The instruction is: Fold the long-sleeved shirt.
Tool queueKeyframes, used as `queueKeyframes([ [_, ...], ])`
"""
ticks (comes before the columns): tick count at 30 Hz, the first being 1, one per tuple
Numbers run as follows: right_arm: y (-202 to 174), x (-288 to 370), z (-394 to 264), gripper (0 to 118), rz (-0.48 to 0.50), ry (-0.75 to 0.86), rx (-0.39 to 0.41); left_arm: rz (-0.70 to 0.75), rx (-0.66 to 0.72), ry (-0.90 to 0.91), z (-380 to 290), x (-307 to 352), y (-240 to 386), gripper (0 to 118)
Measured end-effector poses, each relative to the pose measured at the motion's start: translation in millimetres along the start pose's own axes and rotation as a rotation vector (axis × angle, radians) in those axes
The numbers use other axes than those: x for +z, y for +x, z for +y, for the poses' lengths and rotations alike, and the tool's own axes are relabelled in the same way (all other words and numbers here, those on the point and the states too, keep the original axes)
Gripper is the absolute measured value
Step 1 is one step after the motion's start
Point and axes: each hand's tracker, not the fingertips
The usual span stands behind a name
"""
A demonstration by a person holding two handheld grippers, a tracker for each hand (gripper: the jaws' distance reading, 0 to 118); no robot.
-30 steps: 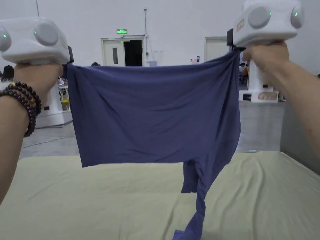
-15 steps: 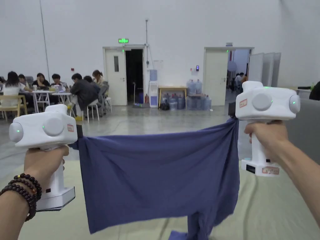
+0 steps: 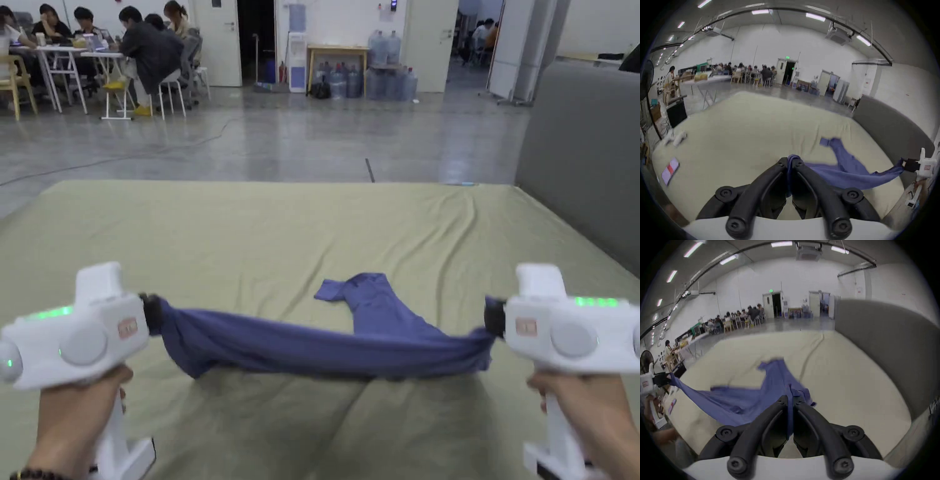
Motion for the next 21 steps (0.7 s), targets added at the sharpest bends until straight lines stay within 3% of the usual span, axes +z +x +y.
queueKeyframes([
  [5, 11, -3, -107, 6, -0.022, -0.209, -0.019, 0.048, -0.007, -0.158, -109, 14, -24, 2],
  [7, 8, -9, -127, 6, -0.013, -0.289, 0.029, 0.054, -0.046, -0.204, -130, 11, -32, 2],
  [11, 3, -19, -139, 6, -0.040, -0.329, 0.096, 0.050, -0.036, -0.212, -143, 11, -40, 2],
  [18, 8, -28, -141, 6, -0.054, -0.386, 0.089, 0.054, -0.035, -0.216, -150, 7, -47, 3],
  [19, 9, -27, -140, 24, -0.052, -0.381, 0.083, 0.062, -0.031, -0.224, -147, 6, -47, 23],
  [20, 10, -23, -138, 57, -0.054, -0.379, 0.077, 0.078, -0.032, -0.238, -145, 4, -47, 70],
  [21, 11, -21, -136, 98, -0.060, -0.380, 0.071, 0.091, -0.037, -0.276, -142, 2, -48, 113],
])
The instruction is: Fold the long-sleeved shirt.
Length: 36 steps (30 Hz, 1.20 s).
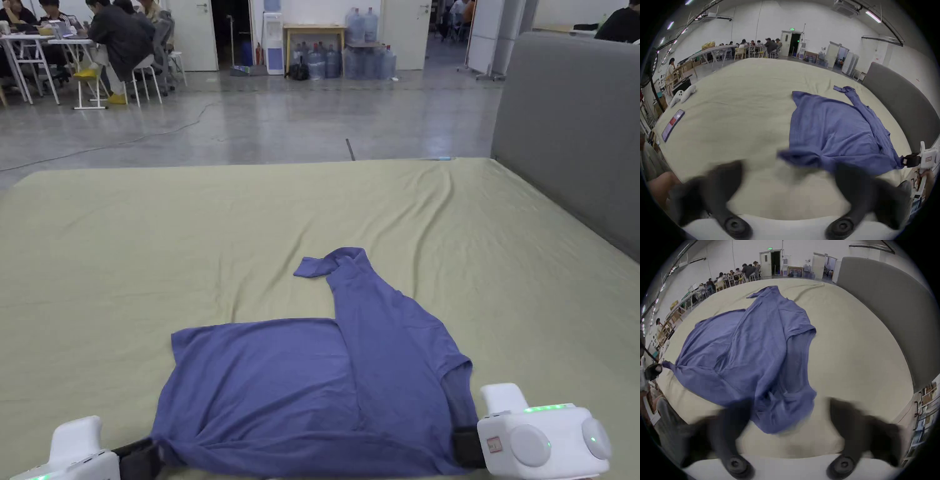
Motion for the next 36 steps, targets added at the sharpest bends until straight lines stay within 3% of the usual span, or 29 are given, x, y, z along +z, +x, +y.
queueKeyframes([
  [1, 3, 6, 0, 118, -0.001, 0.001, -0.010, -0.057, -0.013, 0.003, -1, 10, 3, 118],
  [2, 4, 21, 2, 118, 0.004, 0.114, -0.030, -0.065, -0.015, 0.062, 1, 14, 1, 118],
  [6, 9, 65, 20, 115, 0.018, 0.154, -0.109, -0.057, -0.047, 0.119, 22, 45, 24, 117],
  [7, 16, 68, 23, 106, 0.032, 0.189, -0.136, -0.072, -0.041, 0.139, 28, 52, 28, 104],
  [8, 18, 74, 25, 88, 0.040, 0.218, -0.149, -0.090, -0.034, 0.162, 33, 58, 31, 82],
  [9, 19, 80, 28, 51, 0.047, 0.243, -0.158, -0.092, -0.022, 0.184, 39, 70, 38, 45],
  [10, 18, 82, 30, 3, 0.041, 0.236, -0.144, -0.091, -0.027, 0.175, 43, 74, 43, 0],
  [16, 12, 58, 25, 3, 0.053, 0.195, -0.138, -0.123, 0.003, 0.094, 47, 17, 19, 0],
  [17, 10, 55, 25, 3, 0.058, 0.184, -0.135, -0.061, -0.098, 0.193, 38, 37, 43, 0],
  [20, 6, 42, 31, 3, 0.054, 0.159, -0.126, -0.087, -0.096, 0.159, 24, 42, 69, 0],
  [23, 0, 28, 59, 3, 0.068, 0.141, -0.127, -0.123, -0.052, 0.103, 52, 25, 64, 0],
  [28, -32, -19, 171, 3, 0.114, 0.165, 0.017, -0.172, -0.012, 0.076, 100, -22, 78, 0],
  [31, -51, -71, 258, 3, 0.121, 0.171, 0.045, -0.171, -0.024, 0.060, 133, -65, 79, 0],
  [32, -57, -89, 285, 4, 0.133, 0.168, 0.052, -0.178, -0.028, 0.061, 139, -74, 81, 0],
  [33, -62, -110, 314, 22, 0.152, 0.162, 0.058, -0.180, -0.036, 0.067, 142, -80, 89, 0],
  [34, -67, -132, 343, 70, 0.152, 0.155, 0.055, -0.184, -0.037, 0.068, 146, -89, 92, 0],
  [35, -70, -153, 364, 102, 0.150, 0.138, 0.057, -0.184, -0.036, 0.064, 150, -97, 94, 0],
  [36, -73, -177, 386, 113, 0.144, 0.111, 0.056, -0.184, -0.034, 0.060, 152, -105, 95, 0],
])
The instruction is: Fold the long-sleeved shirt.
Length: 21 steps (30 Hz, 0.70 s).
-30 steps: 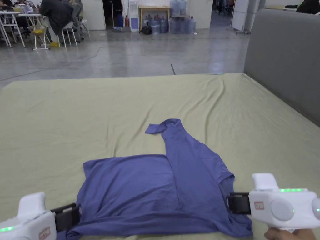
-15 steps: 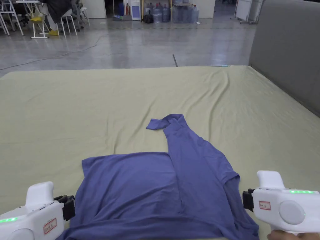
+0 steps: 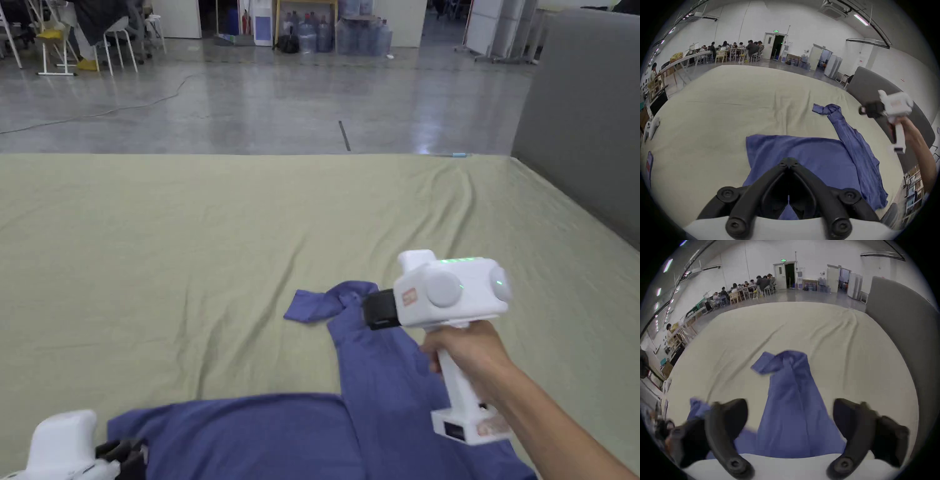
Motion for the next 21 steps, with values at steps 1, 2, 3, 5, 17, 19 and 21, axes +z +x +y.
queueKeyframes([
  [1, 2, -24, 16, 111, -0.011, 0.001, -0.001, -0.001, 0.006, -0.001, -1, -8, -4, 0],
  [2, 4, -44, 29, 111, -0.019, -0.008, 0.001, 0.004, 0.010, -0.004, -1, -14, -6, 0],
  [3, 7, -64, 39, 111, -0.034, -0.045, 0.003, 0.007, 0.013, -0.006, -2, -19, -8, 0],
  [5, 14, -99, 51, 111, -0.061, -0.095, -0.017, 0.012, 0.018, -0.012, -6, -26, -11, 0],
  [17, -5, -142, 39, 23, -0.118, -0.187, 0.046, 0.058, 0.053, -0.040, -14, -23, -17, 0],
  [19, -4, -118, 38, 13, -0.163, -0.140, 0.063, 0.059, 0.047, -0.038, -12, -15, -13, 0],
  [21, 4, -83, 35, 13, -0.070, -0.116, -0.024, 0.063, 0.024, -0.023, -10, -1, -9, 0],
])
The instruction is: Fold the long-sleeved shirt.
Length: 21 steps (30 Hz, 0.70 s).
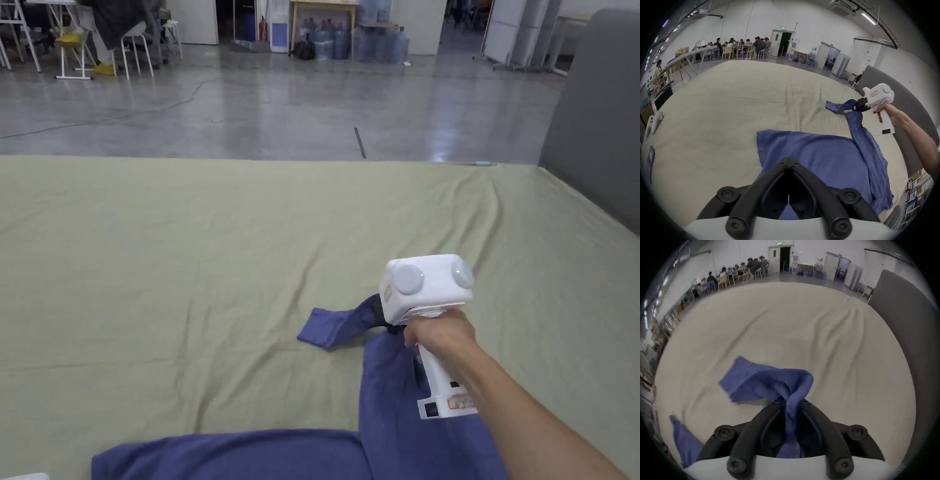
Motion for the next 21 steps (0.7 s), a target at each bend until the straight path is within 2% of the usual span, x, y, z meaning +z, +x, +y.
queueKeyframes([
  [4, 8, 86, -32, 13, -0.060, 0.132, 0.095, -0.017, 0.007, 0.021, 2, 28, 5, 0],
  [8, 16, 177, -107, 13, 0.063, 0.204, 0.058, -0.041, 0.003, 0.050, -2, 60, 15, 0],
  [12, 17, 245, -213, 13, 0.051, 0.224, 0.117, -0.055, -0.012, 0.059, -12, 87, 22, 0],
  [15, 16, 259, -291, 13, 0.046, 0.185, 0.106, -0.077, -0.021, 0.062, -22, 101, 27, 0],
  [18, 11, 224, -346, 13, 0.080, 0.051, 0.123, -0.085, -0.032, 0.049, -30, 110, 32, 0],
  [19, 9, 205, -357, 18, 0.052, -0.002, 0.123, -0.083, -0.037, 0.045, -33, 111, 34, 0],
  [20, 8, 194, -364, 27, 0.022, -0.017, 0.112, -0.082, -0.043, 0.040, -36, 113, 35, 0],
  [21, 8, 186, -370, 51, -0.001, -0.021, 0.099, -0.084, -0.051, 0.033, -38, 114, 36, 0],
])
